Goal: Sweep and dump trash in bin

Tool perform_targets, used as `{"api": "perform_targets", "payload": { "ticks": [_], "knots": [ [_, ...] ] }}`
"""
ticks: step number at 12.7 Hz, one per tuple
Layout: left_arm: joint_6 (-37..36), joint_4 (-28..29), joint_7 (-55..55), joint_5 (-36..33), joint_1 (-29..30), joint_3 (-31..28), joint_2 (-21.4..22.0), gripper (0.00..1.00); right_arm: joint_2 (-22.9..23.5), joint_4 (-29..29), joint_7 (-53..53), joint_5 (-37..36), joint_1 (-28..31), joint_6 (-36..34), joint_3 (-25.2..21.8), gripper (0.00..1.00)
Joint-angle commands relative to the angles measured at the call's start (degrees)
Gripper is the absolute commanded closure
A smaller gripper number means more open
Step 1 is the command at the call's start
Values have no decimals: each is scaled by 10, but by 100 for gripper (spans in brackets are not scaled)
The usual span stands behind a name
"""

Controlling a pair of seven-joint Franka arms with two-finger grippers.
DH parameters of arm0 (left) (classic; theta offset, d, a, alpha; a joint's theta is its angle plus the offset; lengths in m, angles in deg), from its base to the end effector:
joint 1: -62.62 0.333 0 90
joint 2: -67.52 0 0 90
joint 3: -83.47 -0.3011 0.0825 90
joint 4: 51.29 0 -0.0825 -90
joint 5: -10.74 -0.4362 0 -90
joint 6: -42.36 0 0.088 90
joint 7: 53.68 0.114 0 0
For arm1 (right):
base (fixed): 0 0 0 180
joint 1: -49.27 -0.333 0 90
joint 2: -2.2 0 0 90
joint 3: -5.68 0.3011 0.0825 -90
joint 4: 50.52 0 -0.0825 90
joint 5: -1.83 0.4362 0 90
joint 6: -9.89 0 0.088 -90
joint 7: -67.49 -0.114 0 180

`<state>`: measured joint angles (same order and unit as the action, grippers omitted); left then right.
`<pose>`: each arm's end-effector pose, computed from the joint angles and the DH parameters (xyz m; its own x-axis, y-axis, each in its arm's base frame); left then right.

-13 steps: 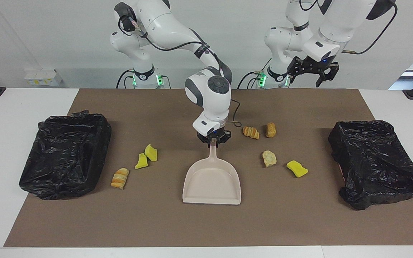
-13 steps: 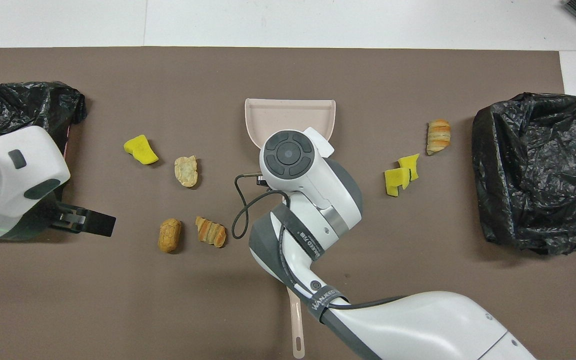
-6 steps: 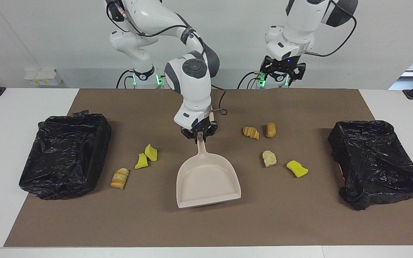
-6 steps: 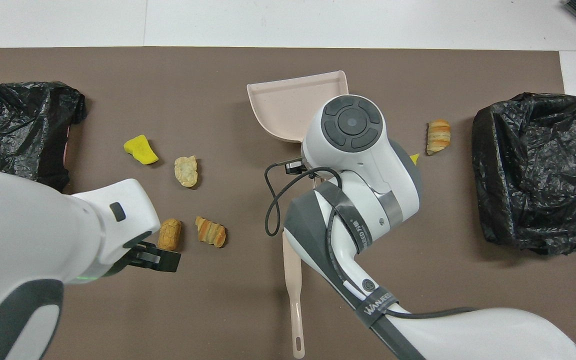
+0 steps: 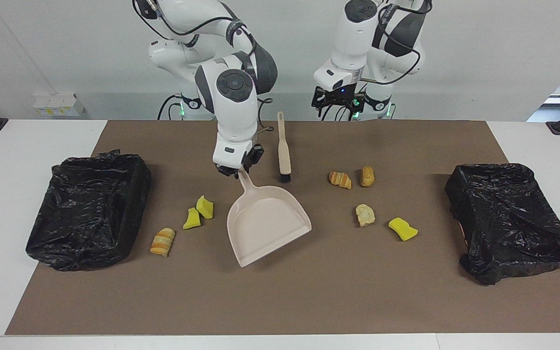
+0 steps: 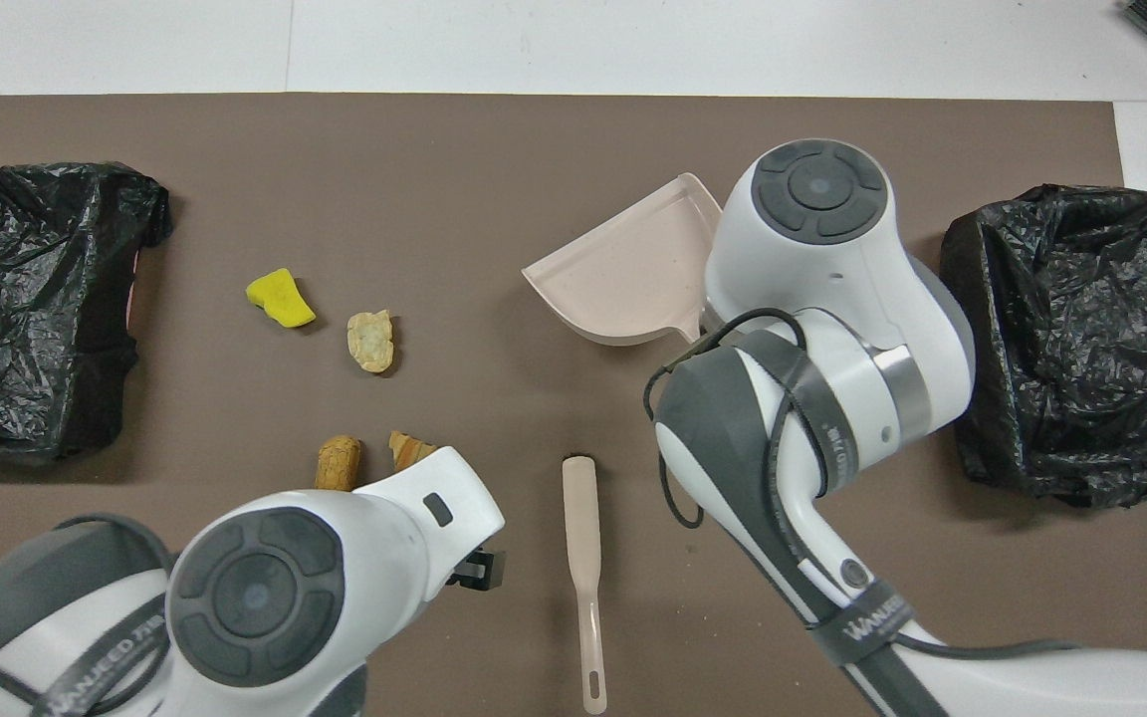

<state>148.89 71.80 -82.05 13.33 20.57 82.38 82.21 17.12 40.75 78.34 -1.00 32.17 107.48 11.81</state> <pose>0.3962 -0.3485 0.4690 0.9772 -0.2058 -0.0517 -0.2047 -0.9785 0.0263 0.6188 0.2545 0.4353 0.8138 0.5616 -0.1492 0.5670 -0.8237 -0.0083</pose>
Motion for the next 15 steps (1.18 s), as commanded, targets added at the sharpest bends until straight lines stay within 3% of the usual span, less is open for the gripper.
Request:
{"api": "perform_targets", "payload": {
  "ticks": [1,3,5,7,10,12,13,14,15],
  "knots": [
    [64,65,-76,26,-51,-9,24,0,-56,70,127,-1,36,2,4,100],
    [97,74,-120,29,-114,-10,-19,0,-62,89,229,-10,64,8,4,100],
    [175,108,-184,29,-168,-10,-39,0,-63,99,334,-16,89,17,4,100],
    [221,118,-229,29,-208,-10,-68,0,-74,132,425,-31,104,64,4,100],
    [255,120,-235,30,-226,-8,-96,0,-118,229,459,-70,116,157,4,100],
    [263,125,-237,31,-232,-7,-117,0,-130,251,460,-75,108,181,5,100],
    [281,124,-237,31,-245,-7,-143,4,-130,251,460,-88,102,184,5,100],
    [286,122,-232,31,-240,-8,-149,15,-129,250,461,-96,100,187,5,100],
    [283,114,-226,31,-237,-10,-151,18,-129,249,464,-98,97,190,5,100]
  ]
}}
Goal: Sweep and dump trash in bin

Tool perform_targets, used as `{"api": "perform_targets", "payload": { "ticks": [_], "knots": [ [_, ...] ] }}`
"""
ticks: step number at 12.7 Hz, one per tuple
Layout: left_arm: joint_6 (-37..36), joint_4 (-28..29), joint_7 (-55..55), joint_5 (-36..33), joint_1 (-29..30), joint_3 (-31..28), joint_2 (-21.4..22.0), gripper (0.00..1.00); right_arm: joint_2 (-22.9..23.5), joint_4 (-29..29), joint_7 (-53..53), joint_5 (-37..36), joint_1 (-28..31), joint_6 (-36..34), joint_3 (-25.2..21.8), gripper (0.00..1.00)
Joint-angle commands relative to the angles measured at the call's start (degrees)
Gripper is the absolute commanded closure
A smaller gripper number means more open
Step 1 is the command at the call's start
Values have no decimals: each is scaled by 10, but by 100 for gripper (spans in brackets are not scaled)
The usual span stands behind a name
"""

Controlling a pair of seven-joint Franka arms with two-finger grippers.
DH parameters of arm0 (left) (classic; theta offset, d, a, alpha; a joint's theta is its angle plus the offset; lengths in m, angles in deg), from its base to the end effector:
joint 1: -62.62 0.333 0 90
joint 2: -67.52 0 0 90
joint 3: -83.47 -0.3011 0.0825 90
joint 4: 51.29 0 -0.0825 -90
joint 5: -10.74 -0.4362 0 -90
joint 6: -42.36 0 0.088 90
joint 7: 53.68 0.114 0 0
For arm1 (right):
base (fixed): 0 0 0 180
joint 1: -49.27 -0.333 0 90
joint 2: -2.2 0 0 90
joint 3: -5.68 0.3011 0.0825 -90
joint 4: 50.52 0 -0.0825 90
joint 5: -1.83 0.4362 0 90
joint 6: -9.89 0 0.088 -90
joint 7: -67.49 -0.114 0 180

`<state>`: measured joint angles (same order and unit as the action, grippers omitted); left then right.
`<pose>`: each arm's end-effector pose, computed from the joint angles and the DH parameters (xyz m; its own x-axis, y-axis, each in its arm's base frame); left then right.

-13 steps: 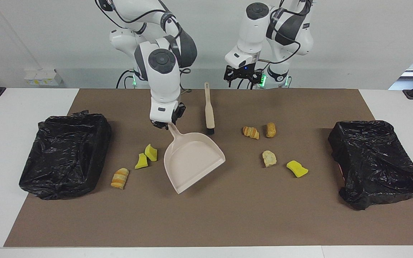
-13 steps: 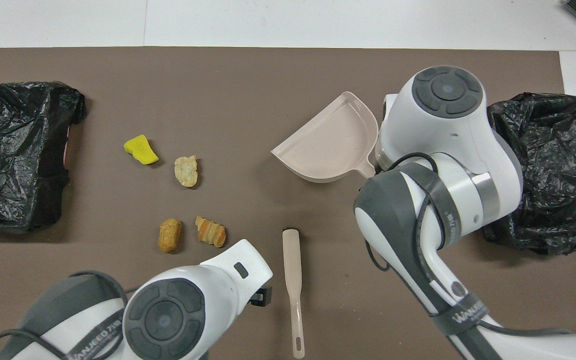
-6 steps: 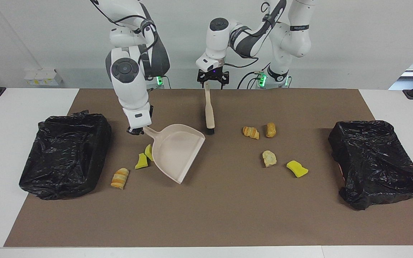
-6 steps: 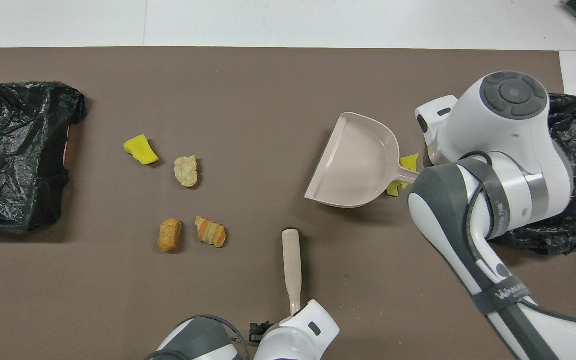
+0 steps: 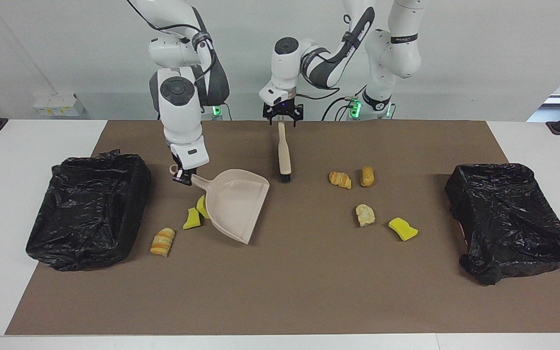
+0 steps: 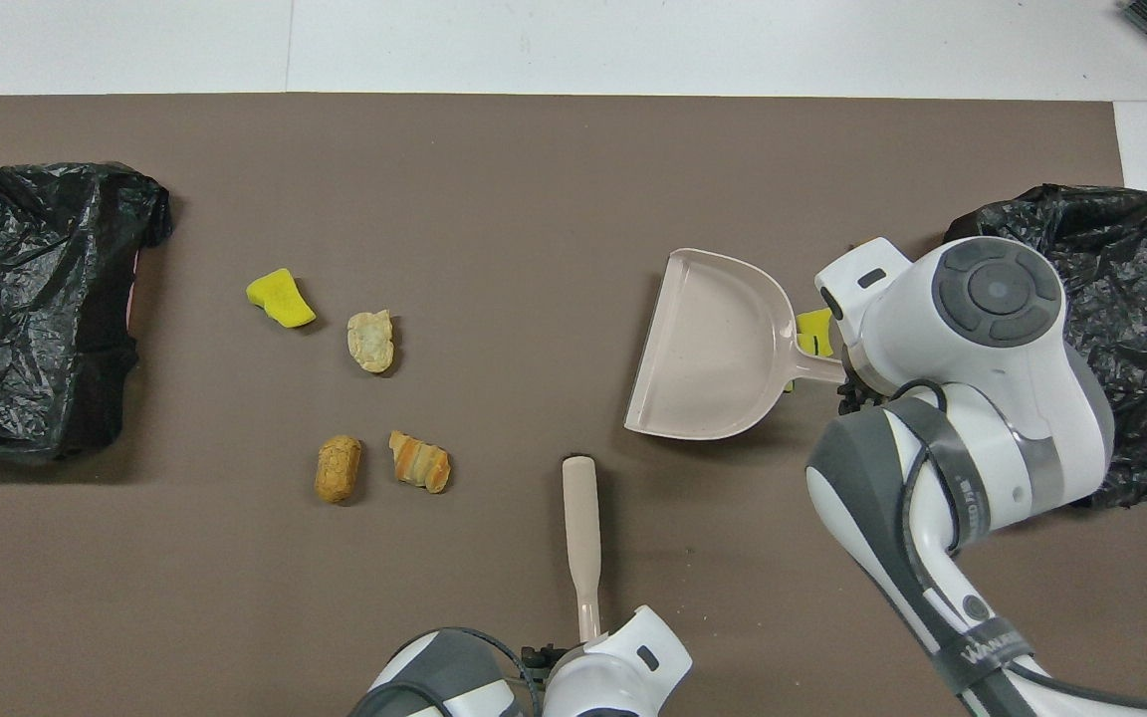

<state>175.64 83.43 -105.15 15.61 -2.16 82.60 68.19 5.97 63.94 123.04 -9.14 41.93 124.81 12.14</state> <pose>0.2341 -0.4826 0.2759 0.9857 -0.1582 -0.0574 -0.1570 -0.9873 0.0262 0.5929 0.1321 0.3767 0.2704 0.9479 -0.1682 0.9627 -0.2678 0.0384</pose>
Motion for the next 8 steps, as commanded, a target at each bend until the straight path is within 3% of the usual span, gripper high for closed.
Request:
{"api": "perform_targets", "payload": {
  "ticks": [1,5,8],
  "knots": [
    [12,-5,5,9,-5,-13,-10,23,-17,16,31,-26,-5,21,2,100],
    [5,-22,6,5,16,-16,-7,29,-16,15,42,-30,-6,23,3,100],
    [4,-33,6,1,26,-16,-8,50,-16,15,41,-29,-8,24,3,100]
  ]
}}
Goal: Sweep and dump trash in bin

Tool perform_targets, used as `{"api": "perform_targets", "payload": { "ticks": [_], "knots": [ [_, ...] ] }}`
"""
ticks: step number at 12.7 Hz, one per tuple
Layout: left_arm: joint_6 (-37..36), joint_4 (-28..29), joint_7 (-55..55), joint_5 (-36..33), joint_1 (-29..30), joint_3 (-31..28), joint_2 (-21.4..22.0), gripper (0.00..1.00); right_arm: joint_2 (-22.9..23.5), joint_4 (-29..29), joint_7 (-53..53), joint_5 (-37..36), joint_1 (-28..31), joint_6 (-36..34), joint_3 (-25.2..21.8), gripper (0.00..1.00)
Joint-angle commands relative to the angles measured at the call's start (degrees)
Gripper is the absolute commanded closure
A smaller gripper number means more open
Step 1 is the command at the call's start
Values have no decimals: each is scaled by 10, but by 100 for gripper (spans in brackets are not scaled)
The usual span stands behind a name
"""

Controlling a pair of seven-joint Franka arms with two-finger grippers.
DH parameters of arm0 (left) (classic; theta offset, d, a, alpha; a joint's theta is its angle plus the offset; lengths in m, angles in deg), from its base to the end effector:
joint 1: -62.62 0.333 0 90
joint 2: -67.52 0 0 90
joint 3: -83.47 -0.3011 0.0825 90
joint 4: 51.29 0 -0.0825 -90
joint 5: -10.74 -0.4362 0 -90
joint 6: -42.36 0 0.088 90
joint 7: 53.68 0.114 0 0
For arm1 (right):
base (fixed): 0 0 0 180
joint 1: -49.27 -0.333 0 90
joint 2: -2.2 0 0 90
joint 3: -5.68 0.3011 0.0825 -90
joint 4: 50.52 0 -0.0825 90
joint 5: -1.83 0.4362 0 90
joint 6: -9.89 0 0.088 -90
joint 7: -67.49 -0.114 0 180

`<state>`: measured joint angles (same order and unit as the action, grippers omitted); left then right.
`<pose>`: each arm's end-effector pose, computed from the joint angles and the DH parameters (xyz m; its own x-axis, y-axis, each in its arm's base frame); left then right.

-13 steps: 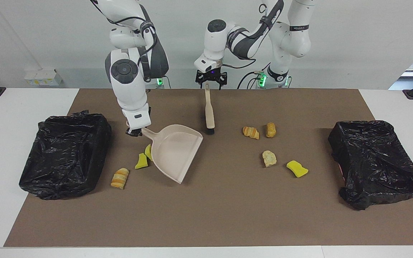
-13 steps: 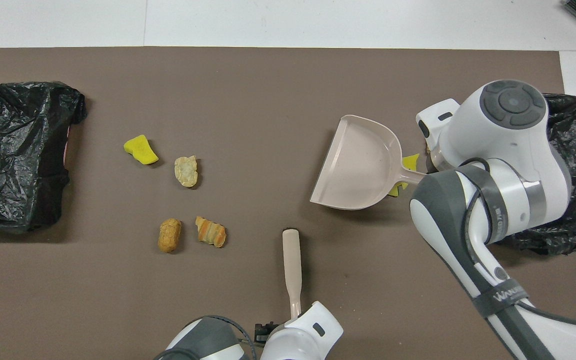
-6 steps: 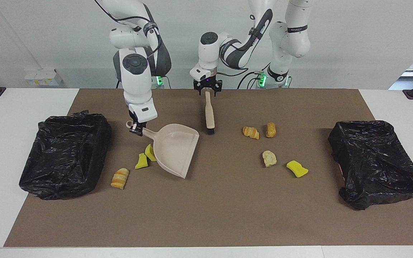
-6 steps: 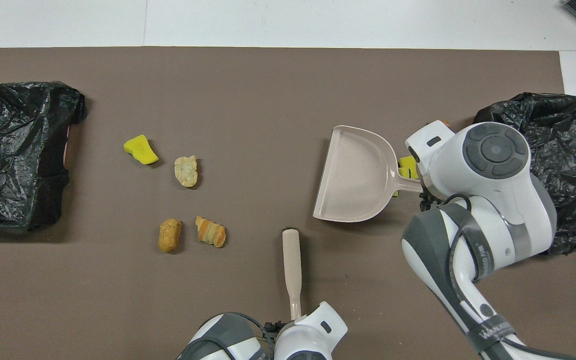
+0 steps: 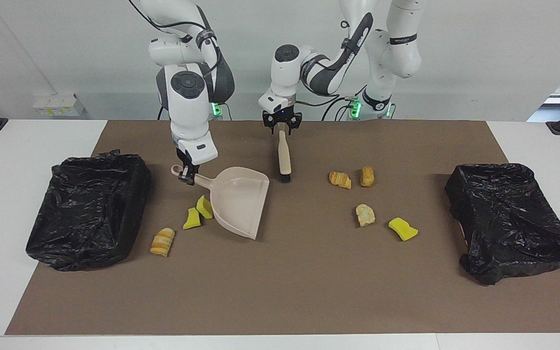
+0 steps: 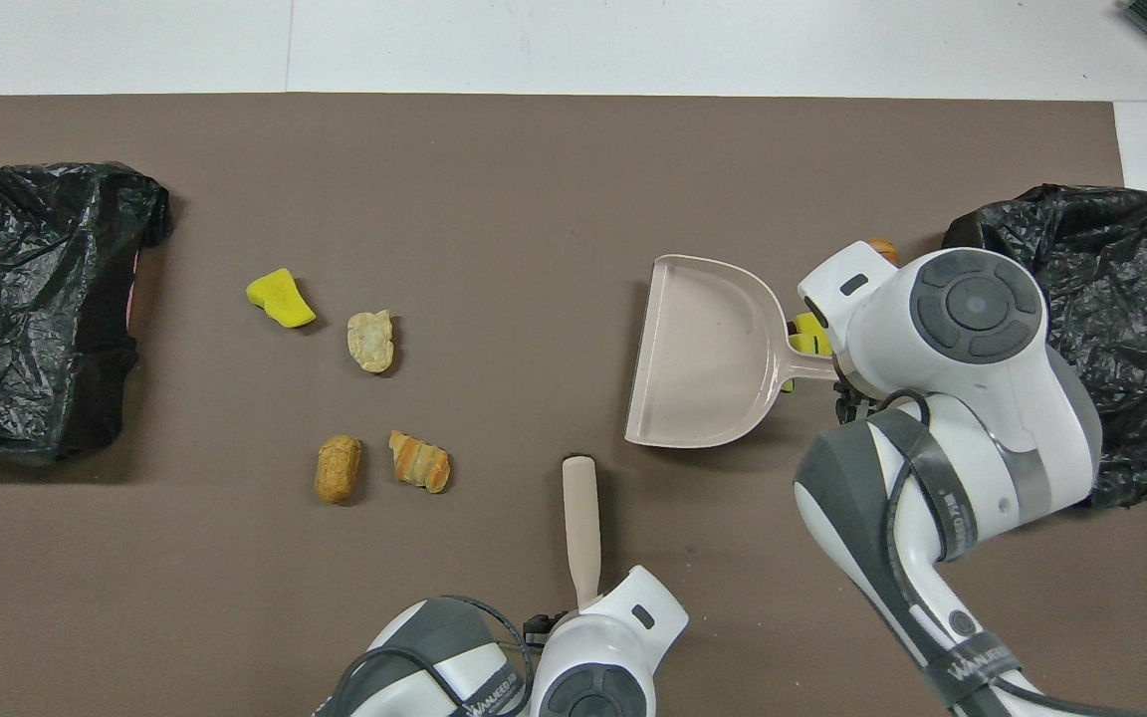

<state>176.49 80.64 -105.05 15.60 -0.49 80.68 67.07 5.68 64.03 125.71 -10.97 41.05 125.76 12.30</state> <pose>0.2729 -0.4823 0.2892 0.9946 -0.0988 -0.0307 -0.0968 -0.9934 0.0613 0.5923 0.1417 0.3807 0.1952 0.9632 -0.1848 0.9805 -0.1871 0.0602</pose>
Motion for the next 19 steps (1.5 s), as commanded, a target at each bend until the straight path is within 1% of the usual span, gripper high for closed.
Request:
{"api": "perform_targets", "payload": {
  "ticks": [1,2,5,6,7,8,9,10,12,13,15,16,17,19],
  "knots": [
    [-10,-3,6,2,9,4,6,58,-13,14,14,-11,0,16,1,100],
    [-26,-3,7,2,9,4,8,59,-12,14,14,-11,0,18,1,100],
    [-38,4,13,2,9,5,14,58,-13,14,14,-11,-1,18,2,100],
    [-39,3,11,2,10,4,13,62,-10,14,13,-11,-4,18,2,100],
    [-47,2,12,2,12,4,12,78,-9,14,13,-11,-9,19,2,100],
    [-57,0,20,2,19,2,15,89,-9,14,13,-11,-10,18,2,100],
    [-70,-4,68,2,40,2,22,100,-8,14,13,-11,-10,18,2,100],
    [-92,-13,112,2,54,2,31,100,-8,13,18,-11,-10,18,3,100],
    [-185,-52,123,0,103,1,44,100,-8,13,17,-11,-22,18,3,100],
    [-215,-62,141,-1,133,1,55,100,-8,13,17,-11,-22,18,3,100],
    [-245,-63,200,-18,195,1,86,100,-10,14,18,-10,-23,16,3,100],
    [-261,-66,210,-27,234,1,95,100,-11,15,20,-9,-25,16,4,100],
    [-268,-71,212,-45,263,2,95,100,-13,15,22,-7,-26,11,4,100],
    [-251,-76,220,-58,318,2,85,100,-15,20,29,-3,-36,7,4,100]
  ]
}}
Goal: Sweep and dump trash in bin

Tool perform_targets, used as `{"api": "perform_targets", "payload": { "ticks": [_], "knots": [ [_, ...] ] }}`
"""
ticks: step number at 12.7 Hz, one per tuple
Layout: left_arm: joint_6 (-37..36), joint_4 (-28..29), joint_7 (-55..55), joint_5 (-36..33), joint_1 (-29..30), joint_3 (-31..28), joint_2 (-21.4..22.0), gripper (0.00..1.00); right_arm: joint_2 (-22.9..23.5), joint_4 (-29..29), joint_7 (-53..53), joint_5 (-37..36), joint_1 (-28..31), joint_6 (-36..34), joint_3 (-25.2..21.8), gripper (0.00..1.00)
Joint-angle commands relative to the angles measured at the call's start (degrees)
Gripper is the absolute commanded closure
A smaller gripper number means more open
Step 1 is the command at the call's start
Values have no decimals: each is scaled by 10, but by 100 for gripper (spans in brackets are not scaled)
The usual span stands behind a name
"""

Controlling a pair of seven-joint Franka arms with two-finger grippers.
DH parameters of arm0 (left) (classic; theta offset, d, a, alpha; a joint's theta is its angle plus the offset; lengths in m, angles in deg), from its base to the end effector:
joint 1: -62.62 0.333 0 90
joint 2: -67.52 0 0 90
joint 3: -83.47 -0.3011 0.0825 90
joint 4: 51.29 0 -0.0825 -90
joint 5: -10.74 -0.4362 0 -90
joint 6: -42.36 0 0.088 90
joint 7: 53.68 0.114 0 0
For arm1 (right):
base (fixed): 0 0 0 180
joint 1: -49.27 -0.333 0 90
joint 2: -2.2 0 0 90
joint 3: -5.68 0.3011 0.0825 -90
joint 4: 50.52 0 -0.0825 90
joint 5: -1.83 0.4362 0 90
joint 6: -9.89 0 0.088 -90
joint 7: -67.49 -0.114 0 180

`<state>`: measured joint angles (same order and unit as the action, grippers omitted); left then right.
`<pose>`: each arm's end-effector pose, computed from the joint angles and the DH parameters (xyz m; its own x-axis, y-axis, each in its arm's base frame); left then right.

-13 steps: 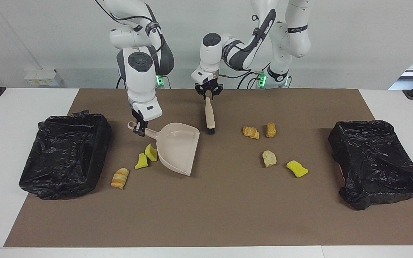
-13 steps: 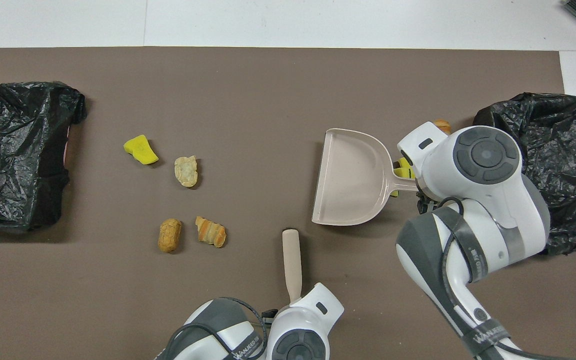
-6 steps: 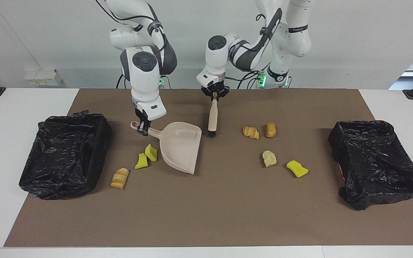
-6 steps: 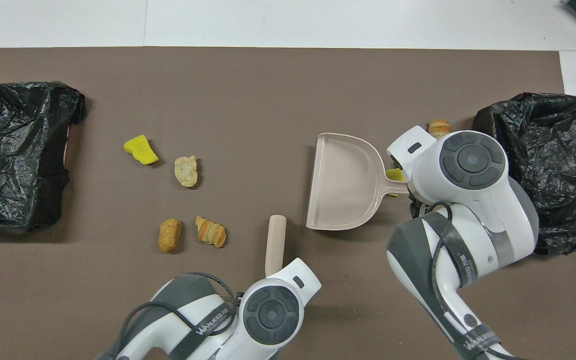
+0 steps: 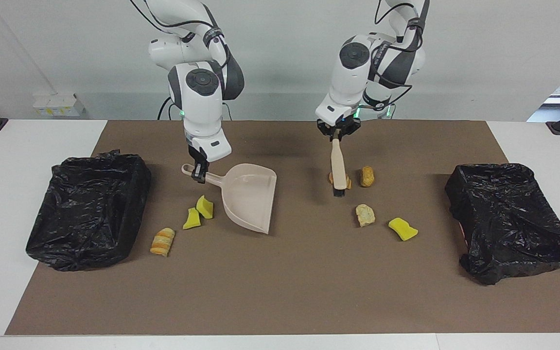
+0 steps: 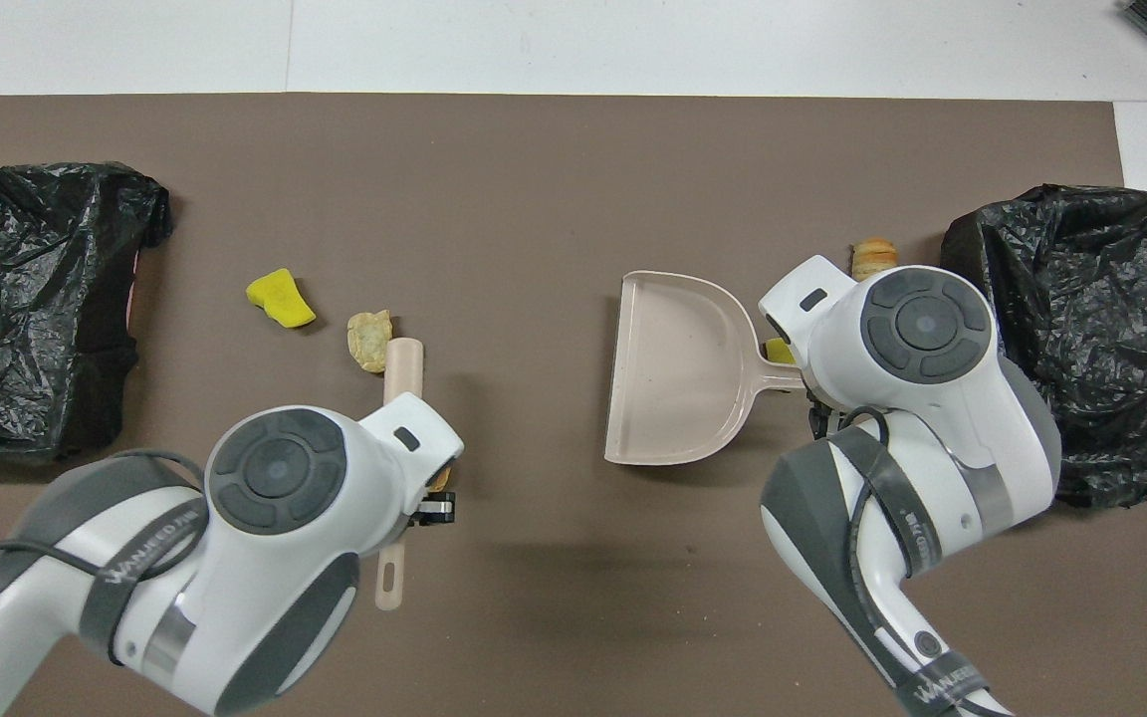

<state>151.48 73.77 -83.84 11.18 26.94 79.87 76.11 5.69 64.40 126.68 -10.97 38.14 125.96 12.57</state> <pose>0.4544 -0.2853 0.3980 0.9925 -0.0286 -0.1190 -0.0348 -0.9981 -0.0504 0.5823 0.1741 0.3776 0.1234 0.9747 -0.1865 0.9919 -0.1153 0.0539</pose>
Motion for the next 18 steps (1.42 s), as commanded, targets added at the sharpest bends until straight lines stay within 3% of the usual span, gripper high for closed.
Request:
{"api": "perform_targets", "payload": {
  "ticks": [1,6,8,11,14,18],
  "knots": [
    [4,-19,37,-19,74,10,-17,100,-15,16,17,-16,-33,-1,1,100],
    [27,-83,144,-65,204,10,-95,100,8,23,-28,-20,-59,20,1,100],
    [83,-86,155,-75,238,10,-131,100,20,23,-28,-21,-65,33,1,100],
    [99,-106,155,-90,265,10,-173,100,31,23,-25,-30,-72,46,1,100],
    [93,-99,158,-91,256,13,-180,100,35,23,-24,-33,-72,55,1,100],
    [94,-64,165,-76,183,18,-160,100,52,23,-30,-33,-75,84,2,100]
  ]
}}
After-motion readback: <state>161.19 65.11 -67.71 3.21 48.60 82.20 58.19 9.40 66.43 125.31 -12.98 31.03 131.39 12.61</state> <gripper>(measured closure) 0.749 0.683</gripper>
